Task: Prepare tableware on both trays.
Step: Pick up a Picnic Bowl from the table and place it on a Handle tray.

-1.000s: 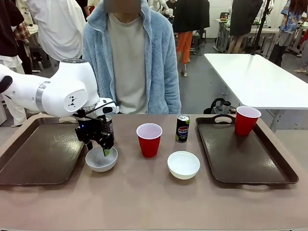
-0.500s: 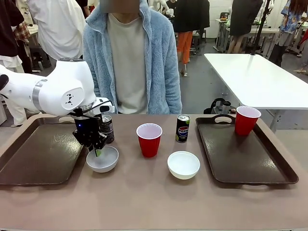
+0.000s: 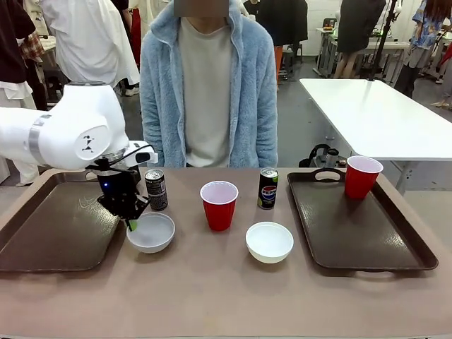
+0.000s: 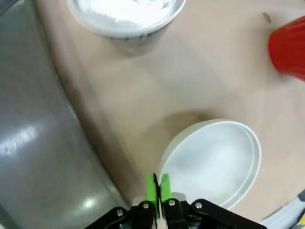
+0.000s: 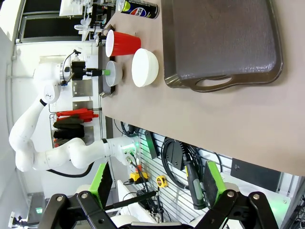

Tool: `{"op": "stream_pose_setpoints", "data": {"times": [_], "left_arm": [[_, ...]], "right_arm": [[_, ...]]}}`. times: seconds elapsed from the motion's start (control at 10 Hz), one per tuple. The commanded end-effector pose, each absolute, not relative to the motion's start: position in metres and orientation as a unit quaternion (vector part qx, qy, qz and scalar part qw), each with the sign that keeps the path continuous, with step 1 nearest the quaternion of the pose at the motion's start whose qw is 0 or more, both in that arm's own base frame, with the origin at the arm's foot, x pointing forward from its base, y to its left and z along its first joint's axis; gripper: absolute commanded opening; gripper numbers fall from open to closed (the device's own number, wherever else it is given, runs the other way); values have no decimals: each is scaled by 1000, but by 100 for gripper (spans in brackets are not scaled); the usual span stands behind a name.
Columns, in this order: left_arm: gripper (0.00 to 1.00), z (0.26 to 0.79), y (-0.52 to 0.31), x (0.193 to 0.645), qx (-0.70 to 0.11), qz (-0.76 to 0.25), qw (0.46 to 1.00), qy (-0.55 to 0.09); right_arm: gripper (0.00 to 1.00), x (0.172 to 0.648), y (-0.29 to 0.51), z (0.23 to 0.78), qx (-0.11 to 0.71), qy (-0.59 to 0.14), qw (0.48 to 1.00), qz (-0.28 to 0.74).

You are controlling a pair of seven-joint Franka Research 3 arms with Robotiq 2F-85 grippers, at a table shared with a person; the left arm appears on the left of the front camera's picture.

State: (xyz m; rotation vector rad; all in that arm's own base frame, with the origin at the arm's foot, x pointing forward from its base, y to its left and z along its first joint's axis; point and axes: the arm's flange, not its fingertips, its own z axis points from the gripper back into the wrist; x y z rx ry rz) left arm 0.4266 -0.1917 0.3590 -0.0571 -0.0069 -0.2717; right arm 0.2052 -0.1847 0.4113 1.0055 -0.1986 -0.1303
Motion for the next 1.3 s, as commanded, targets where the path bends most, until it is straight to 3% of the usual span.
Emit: {"op": "stream_pose_setpoints", "data": {"times": [0.0,0.3,1.2], "left_arm": [[0,380,-167,390,-39,-89,995,1],[0,392,-119,355,-67,-44,997,-20],[0,389,-4,362,-70,97,993,-20]], "right_arm": [[100,206,-185,411,488,-101,865,-61],[100,206,-185,411,488,-101,865,-61],[100,206,-185,411,488,-101,865,-61]]}}
